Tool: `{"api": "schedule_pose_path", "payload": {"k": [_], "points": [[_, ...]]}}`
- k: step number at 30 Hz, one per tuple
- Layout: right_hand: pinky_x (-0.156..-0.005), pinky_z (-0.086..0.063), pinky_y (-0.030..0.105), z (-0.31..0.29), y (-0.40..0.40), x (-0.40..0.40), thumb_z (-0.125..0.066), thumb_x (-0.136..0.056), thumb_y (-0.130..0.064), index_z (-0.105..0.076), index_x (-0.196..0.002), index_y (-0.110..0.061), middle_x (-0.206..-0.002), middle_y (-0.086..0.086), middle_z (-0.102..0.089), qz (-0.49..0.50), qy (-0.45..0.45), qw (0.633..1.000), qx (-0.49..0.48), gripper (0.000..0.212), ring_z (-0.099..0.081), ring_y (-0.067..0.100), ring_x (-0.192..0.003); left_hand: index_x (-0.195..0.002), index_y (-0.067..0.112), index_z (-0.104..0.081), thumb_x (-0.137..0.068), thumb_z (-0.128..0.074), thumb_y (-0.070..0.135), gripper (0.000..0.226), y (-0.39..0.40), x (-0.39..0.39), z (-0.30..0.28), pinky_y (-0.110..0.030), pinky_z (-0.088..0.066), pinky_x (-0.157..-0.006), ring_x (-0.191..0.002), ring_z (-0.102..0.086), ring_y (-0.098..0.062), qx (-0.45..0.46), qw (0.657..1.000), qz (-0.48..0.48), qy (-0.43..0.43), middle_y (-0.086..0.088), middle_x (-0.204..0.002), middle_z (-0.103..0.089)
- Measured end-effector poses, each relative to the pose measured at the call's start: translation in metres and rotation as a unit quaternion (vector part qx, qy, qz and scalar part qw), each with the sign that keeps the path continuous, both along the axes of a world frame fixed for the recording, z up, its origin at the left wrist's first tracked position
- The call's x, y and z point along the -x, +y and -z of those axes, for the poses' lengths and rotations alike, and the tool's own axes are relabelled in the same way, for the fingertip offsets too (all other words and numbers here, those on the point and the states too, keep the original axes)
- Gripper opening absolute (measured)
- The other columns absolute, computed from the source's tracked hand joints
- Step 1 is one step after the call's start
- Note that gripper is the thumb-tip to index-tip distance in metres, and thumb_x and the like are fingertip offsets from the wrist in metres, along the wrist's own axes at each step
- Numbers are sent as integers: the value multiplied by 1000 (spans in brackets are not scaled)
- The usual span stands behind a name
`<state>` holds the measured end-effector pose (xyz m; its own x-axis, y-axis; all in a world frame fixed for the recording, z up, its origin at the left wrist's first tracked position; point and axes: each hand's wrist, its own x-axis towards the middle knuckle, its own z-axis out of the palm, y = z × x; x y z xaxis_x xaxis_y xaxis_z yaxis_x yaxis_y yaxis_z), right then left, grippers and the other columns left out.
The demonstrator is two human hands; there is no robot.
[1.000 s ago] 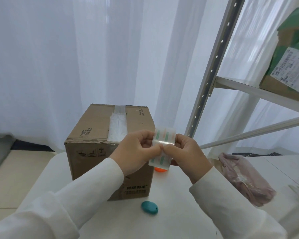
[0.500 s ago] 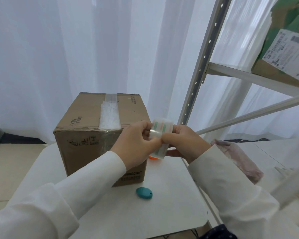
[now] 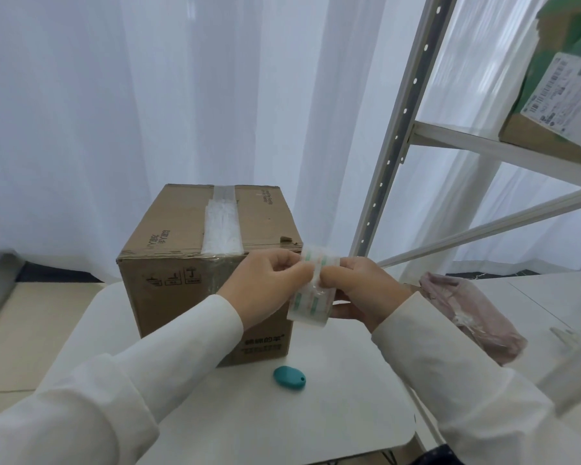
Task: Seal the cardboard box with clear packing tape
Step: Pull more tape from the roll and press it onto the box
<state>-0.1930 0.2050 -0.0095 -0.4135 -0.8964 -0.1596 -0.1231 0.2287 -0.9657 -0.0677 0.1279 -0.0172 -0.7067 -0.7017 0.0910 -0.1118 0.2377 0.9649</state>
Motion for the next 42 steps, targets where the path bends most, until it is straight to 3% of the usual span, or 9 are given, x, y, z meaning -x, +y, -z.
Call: {"api": "schedule_pose_path", "payload": {"k": [12,18,21,25,28,31,34,37,42], "points": [[-62,-58,37,-3,0,9,-32,-84,9,-58,-93,0,-83,16,-67,-29,-185,982,-21,29,-67,26,-75,-87,13,-70,-87,-58,9,13,-9,-5,-4,-22,-56,-54,-68,-72,-11,-160,984,74,20,1,-73,-75],[-65,-59,41,-6,12,25,-55,-57,-7,-62,-109,-2,-93,14,-71,-101,-269,958,-18,53,-71,27,-84,-94,7,-69,-89,-55,10,15,-12,-5,-4,-28,-60,-57,-64,-70,-14,-233,967,87,59,-3,-72,-73],[-70,-59,39,3,10,36,-51,-77,-31,-60,-116,-3,-97,13,-72,-64,-268,960,-56,49,-71,27,-87,-96,12,-69,-89,-56,12,15,-10,-4,4,-27,-60,-66,-78,-71,-15,-167,980,101,45,-3,-85,-74],[-63,-59,35,20,6,43,-48,-76,-22,-60,-113,-5,-92,13,-70,-8,-285,957,-50,43,-70,26,-74,-107,16,-65,-91,-50,15,22,-9,1,17,-25,-57,-79,-87,-68,-15,-196,967,155,48,-3,-97,-72],[-46,-55,29,26,7,62,-40,-82,-20,-62,-88,-6,-69,11,-69,64,-296,953,-25,27,-67,24,-52,-101,20,-66,-90,-52,24,19,-14,-3,19,-25,-56,-82,-80,-68,-8,-171,976,135,22,3,-92,-73],[-49,-48,24,46,0,79,-43,-83,-17,-53,-68,-12,-54,3,-51,171,-139,972,-83,19,-56,18,-46,-95,28,-67,-92,-51,29,17,-24,-14,24,-34,-54,-88,-83,-67,-10,-6,998,40,-40,8,-89,-72],[-67,-44,31,77,-16,86,-49,-87,-21,-57,-71,-11,-71,7,-53,155,139,961,-180,21,-53,24,-67,-107,25,-67,-93,-49,28,23,-35,-27,29,-32,-55,-83,-85,-63,-10,282,957,-29,-67,13,-88,-67],[-82,-44,29,101,-32,79,-47,-91,-36,-64,-102,-12,-92,4,-58,16,384,875,-295,31,-56,21,-86,-104,17,-67,-89,-43,32,33,-47,-39,29,-22,-48,-75,-81,-54,-9,428,901,-69,-33,7,-86,-66],[-67,-37,23,134,-57,59,-54,-87,-36,-59,-94,-17,-79,-2,-54,-98,544,767,-324,21,-53,17,-75,-102,13,-65,-82,-45,28,32,-68,-58,36,-27,-35,-82,-92,-42,-9,514,842,-156,-44,1,-93,-66]]}}
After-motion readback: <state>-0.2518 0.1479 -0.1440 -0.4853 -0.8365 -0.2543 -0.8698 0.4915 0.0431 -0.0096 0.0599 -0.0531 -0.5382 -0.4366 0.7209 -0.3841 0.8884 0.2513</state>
